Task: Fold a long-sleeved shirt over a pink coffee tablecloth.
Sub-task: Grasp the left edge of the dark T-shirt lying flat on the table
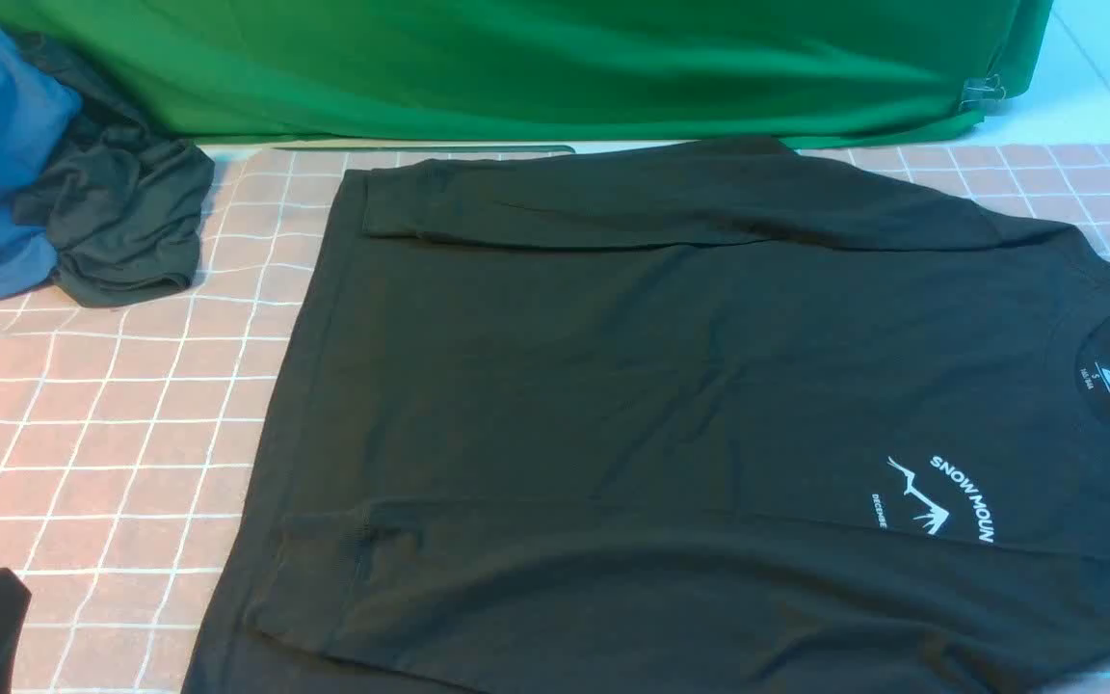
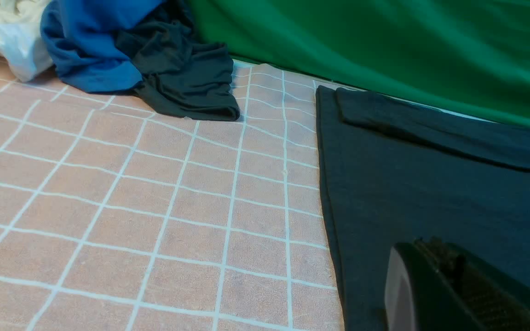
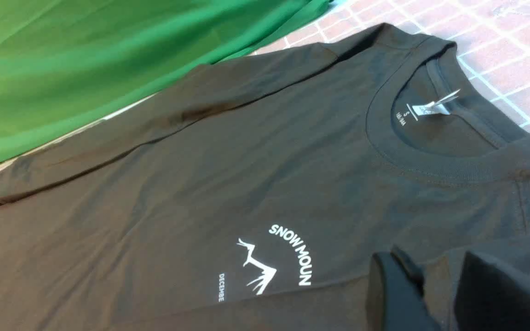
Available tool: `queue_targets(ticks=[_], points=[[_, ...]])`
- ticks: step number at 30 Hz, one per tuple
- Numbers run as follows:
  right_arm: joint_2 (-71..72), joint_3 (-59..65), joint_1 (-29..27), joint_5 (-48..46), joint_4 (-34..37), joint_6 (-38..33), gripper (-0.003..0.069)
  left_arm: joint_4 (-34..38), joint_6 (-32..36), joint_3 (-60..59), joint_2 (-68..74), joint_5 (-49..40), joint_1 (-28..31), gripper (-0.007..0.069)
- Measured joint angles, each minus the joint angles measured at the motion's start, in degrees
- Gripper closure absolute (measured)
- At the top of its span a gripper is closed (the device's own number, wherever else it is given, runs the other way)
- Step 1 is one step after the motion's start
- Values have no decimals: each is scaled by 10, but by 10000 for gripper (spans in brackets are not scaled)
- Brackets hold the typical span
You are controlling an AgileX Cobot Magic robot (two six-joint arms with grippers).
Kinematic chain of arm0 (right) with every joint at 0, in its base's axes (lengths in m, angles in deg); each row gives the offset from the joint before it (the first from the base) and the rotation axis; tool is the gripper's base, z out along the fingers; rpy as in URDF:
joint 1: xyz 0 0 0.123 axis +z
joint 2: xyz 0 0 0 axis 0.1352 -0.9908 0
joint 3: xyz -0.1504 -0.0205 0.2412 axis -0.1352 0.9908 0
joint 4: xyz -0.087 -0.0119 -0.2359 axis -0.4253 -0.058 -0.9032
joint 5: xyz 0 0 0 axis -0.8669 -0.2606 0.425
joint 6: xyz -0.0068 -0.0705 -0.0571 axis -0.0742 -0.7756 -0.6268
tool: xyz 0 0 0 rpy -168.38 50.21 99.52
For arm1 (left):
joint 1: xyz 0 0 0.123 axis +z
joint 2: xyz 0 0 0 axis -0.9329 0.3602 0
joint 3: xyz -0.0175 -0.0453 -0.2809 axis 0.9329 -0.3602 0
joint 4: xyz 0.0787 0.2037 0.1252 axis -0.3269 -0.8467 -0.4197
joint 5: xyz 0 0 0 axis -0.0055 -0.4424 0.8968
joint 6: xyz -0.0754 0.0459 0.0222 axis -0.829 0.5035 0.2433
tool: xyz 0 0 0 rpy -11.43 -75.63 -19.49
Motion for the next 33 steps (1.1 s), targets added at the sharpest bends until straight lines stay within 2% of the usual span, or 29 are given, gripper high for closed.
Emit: queue_targets(ticks=[26,33], points=[[0,0,0,0,0,0,413,0,0,0,0,0,0,610],[0,0,0,0,0,0,413,-26,0,0,0,0,0,610]])
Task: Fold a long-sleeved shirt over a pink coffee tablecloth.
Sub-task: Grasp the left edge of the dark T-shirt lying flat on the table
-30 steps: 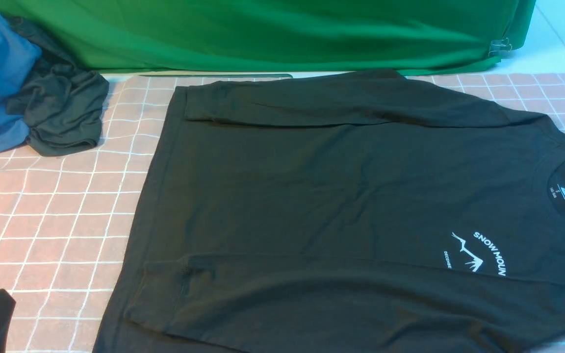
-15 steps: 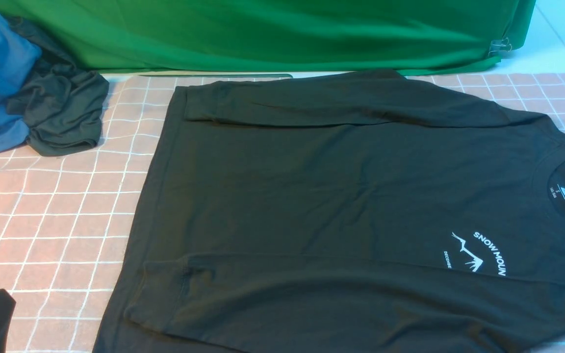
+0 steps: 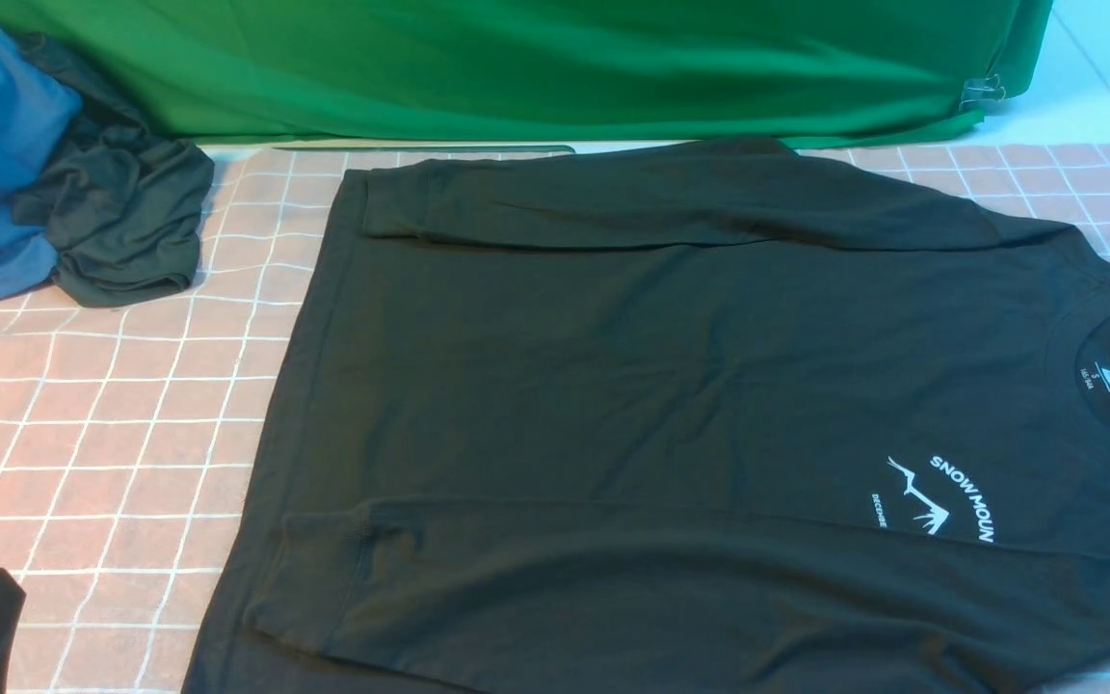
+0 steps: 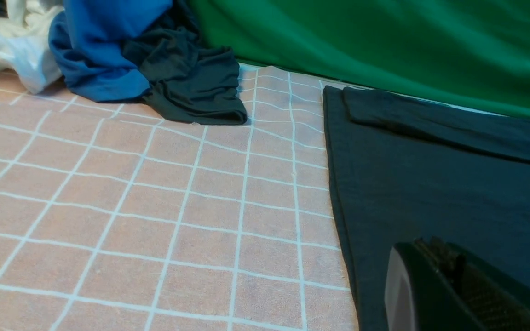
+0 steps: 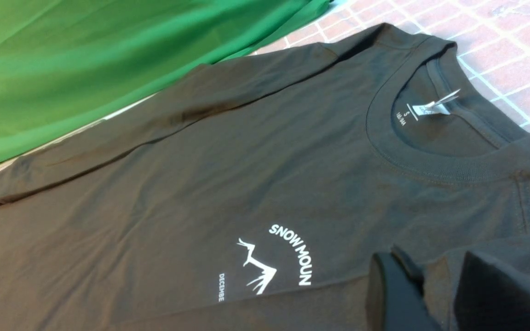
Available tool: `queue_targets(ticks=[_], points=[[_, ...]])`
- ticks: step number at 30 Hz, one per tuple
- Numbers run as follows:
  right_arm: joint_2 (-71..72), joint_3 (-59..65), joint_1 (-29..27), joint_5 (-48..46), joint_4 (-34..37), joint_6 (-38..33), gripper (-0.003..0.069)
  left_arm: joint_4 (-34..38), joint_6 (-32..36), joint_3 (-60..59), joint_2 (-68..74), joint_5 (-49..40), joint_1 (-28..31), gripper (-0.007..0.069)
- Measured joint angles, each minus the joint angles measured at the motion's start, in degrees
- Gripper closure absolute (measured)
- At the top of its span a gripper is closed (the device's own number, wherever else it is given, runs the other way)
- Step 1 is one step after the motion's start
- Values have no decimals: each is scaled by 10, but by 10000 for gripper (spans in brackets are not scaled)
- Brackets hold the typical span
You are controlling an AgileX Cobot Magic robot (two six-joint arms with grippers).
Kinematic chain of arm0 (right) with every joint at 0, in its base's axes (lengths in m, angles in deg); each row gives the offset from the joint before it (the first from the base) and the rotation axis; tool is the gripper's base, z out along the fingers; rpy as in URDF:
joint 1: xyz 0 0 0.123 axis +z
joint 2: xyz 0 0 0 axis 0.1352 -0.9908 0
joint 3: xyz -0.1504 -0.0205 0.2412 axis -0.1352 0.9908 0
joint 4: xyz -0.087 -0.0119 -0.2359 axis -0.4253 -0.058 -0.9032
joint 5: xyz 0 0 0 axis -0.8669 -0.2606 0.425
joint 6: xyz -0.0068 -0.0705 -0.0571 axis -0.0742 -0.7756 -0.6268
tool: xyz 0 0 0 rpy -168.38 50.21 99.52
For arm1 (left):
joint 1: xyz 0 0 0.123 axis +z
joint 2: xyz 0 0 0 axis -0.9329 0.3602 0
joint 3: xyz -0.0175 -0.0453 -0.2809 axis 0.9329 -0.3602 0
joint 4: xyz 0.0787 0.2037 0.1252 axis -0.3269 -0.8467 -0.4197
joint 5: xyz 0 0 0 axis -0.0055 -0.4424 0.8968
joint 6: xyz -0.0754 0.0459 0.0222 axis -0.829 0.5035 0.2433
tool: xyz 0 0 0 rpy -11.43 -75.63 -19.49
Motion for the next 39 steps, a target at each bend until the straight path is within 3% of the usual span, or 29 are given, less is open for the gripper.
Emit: queue_targets(ticks=[13,27,34,39], points=[[0,0,0,0,0,0,413,-4,0,0,0,80,0,610],[0,0,0,38,2,1,413,-12,-3,0,0,103,0,610],[0,0,0,107,5,86,413,92,-59,0,0,130,0,610],[0,0,0,143,5,101,413,162,-118,0,0,150,0,610]])
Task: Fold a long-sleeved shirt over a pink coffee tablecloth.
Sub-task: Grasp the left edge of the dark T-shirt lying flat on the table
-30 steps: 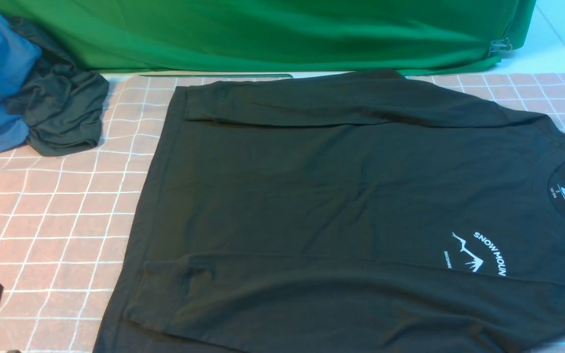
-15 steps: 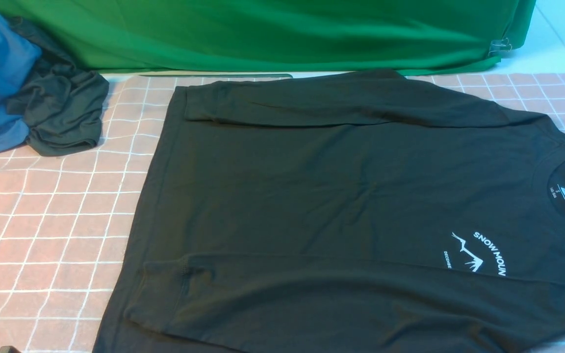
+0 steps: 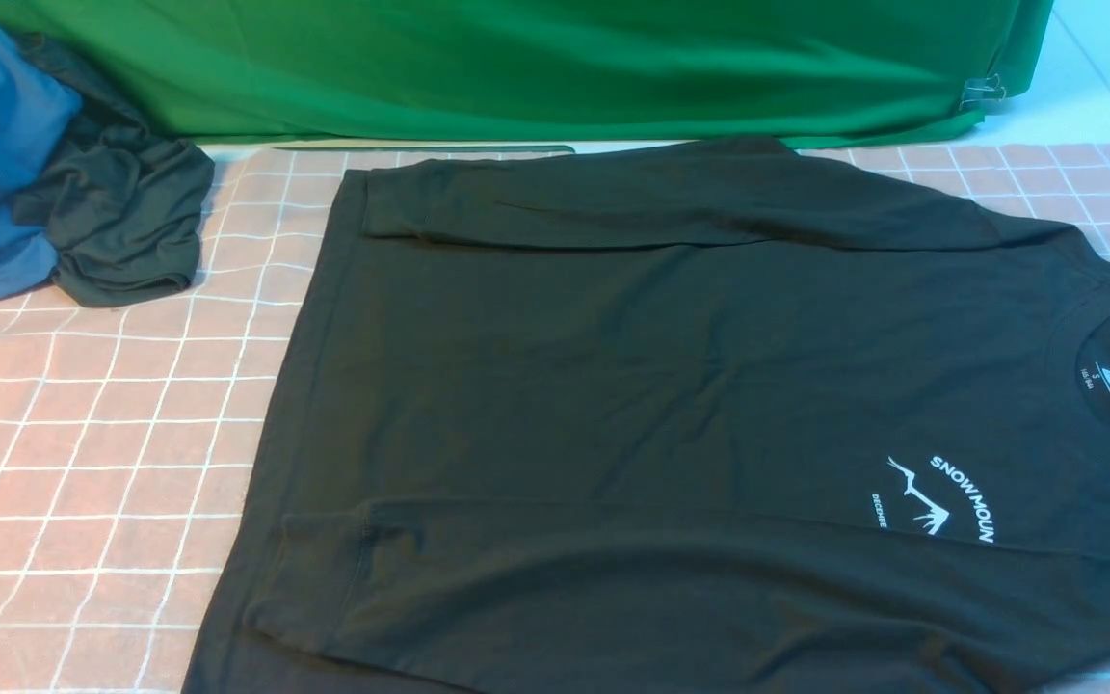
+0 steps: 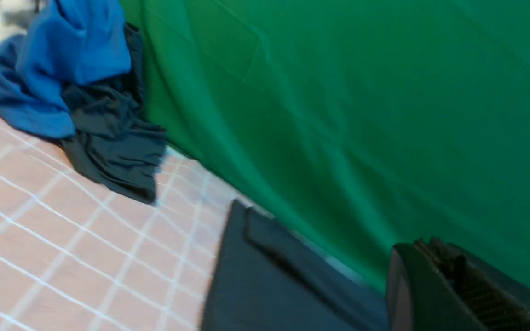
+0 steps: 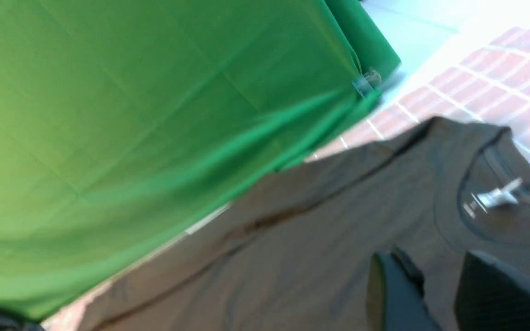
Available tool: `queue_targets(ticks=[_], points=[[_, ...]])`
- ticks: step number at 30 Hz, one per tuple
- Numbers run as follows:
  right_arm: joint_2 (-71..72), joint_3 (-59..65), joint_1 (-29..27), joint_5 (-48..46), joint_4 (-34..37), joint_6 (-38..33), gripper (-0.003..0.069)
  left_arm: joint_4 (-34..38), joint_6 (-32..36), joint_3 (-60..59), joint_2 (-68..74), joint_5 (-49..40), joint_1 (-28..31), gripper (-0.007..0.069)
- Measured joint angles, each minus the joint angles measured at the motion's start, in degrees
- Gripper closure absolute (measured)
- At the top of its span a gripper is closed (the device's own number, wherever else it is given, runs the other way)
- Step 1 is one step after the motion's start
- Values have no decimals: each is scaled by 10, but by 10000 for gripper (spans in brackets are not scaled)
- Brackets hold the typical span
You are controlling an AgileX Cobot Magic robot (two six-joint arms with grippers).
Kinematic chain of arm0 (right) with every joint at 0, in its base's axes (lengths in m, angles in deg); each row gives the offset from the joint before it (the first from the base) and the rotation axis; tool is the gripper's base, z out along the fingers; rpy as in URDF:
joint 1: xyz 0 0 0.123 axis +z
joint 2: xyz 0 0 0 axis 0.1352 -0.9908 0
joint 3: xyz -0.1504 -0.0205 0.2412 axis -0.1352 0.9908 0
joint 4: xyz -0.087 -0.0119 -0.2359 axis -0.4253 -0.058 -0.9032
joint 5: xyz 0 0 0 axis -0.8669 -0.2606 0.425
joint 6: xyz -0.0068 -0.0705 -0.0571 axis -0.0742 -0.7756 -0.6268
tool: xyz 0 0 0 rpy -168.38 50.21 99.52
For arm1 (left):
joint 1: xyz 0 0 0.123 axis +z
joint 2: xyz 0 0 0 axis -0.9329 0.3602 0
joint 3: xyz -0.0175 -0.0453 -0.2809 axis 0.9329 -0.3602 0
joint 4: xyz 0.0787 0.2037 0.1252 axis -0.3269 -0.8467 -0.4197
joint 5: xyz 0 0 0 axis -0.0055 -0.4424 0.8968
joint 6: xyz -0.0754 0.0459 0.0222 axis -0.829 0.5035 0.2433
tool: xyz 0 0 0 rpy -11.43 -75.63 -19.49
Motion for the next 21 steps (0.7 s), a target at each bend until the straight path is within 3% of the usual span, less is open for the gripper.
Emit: queue_targets(ticks=[4,10,12,14,17,19,21], points=[[0,0,0,34,0,10,413,36,-54,0,0,42,0,610],[0,0,0,89,0,8,413,45,-126,1,0,269,0,610],[0,0,0,140,0,6,421,50,-134,18,-1,271,0,610],[0,0,0,186,0,6,440,51,-137,75,10,208,0,610],[0,-5,0,216,0,7,508,43,-139,176,55,38,0,610],[-4,-44,0,190,-9,8,595,30,-132,250,118,-108,0,610],[-19,-90,0,141,-18,3,615,24,-100,312,201,-242,0,610]])
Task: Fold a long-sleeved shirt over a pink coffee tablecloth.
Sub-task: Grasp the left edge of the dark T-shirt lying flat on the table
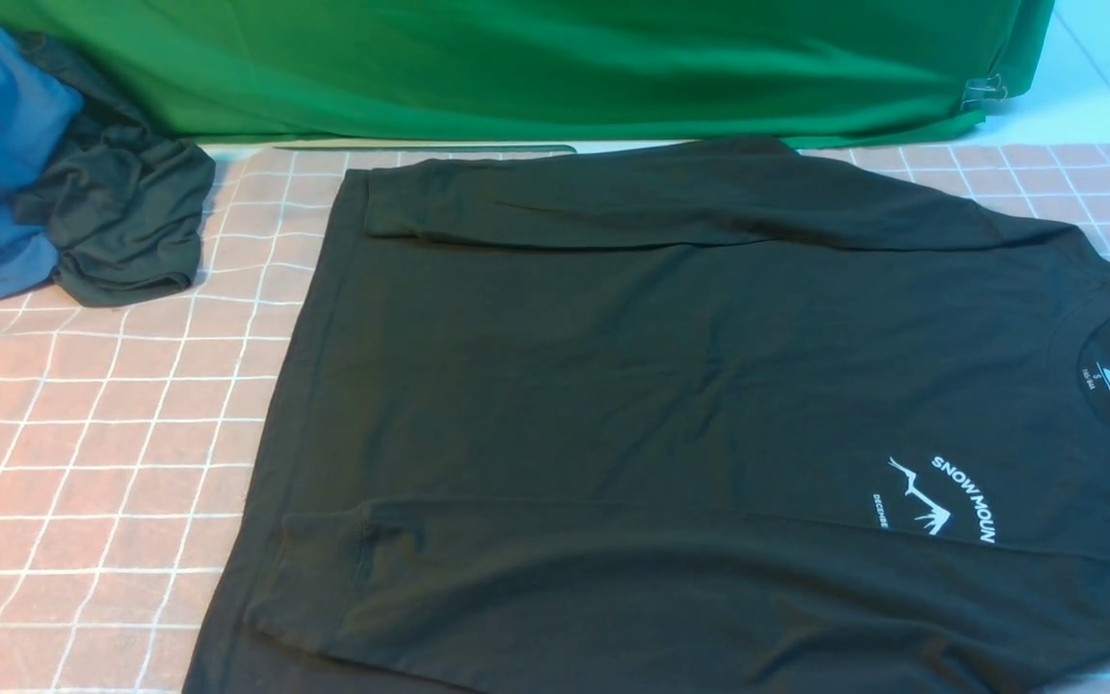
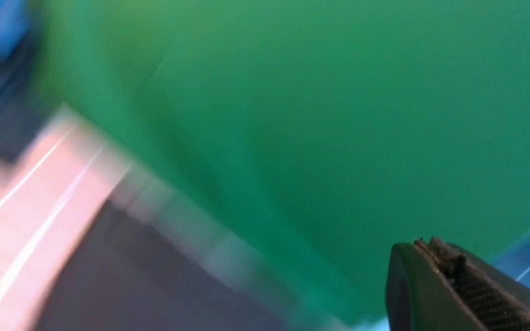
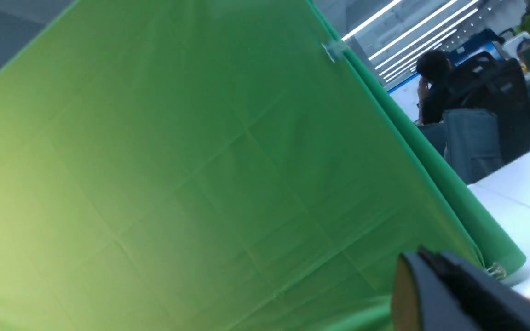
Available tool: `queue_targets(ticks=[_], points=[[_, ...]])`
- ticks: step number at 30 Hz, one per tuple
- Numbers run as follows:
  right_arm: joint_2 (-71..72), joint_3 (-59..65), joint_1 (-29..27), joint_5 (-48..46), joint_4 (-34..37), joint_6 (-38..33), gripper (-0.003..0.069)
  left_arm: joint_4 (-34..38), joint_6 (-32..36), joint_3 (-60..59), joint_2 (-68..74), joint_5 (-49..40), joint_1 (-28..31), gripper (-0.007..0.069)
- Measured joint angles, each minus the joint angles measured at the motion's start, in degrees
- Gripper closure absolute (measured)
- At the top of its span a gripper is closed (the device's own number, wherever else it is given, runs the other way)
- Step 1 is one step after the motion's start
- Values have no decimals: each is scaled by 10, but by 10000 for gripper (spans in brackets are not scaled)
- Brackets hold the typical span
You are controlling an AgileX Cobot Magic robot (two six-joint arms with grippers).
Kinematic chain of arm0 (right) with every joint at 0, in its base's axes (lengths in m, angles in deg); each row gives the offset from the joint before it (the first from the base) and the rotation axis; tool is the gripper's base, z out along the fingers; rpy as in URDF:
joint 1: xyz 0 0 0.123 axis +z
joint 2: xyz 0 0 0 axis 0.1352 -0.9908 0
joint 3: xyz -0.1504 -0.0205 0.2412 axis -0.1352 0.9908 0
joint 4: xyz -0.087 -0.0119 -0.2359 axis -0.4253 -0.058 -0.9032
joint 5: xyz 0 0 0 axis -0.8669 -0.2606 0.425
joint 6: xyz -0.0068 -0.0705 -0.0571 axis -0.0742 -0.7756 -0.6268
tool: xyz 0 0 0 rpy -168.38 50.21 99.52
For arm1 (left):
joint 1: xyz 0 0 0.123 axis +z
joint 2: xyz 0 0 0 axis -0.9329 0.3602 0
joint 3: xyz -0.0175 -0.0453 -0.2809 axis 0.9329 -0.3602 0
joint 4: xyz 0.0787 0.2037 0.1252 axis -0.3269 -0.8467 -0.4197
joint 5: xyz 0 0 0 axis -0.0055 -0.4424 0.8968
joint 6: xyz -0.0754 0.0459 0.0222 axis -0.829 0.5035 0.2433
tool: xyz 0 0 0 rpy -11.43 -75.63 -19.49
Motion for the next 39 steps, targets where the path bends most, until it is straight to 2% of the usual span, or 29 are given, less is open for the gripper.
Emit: queue_targets(ticks=[3,6,9,10,12,14,19,23,29,34,39], points=[[-63,-118,5,-134,-17,-75,618,4,87,79,138,-192,0,610],[-143,-235,27,-267,-15,-188,619,14,167,110,253,-258,0,610],[-245,-351,64,-476,0,-303,619,23,265,120,376,-250,0,610],[-245,-351,64,-489,0,-307,619,23,265,120,383,-250,0,610],[-335,-415,102,-637,0,-349,619,27,298,128,466,-235,-1,611],[-376,-427,125,-690,3,-365,619,26,303,135,509,-234,-11,611],[-415,-414,167,-692,9,-374,619,-2,305,164,601,-230,-75,611],[-415,-385,185,-662,26,-374,619,-71,268,190,652,-217,-134,611],[-415,-354,190,-646,49,-374,619,-117,261,200,677,-182,-150,605],[-415,-343,190,-634,58,-374,619,-135,269,203,693,-156,-150,520],[-415,-342,190,-621,66,-375,619,-158,271,203,728,-131,-150,328]])
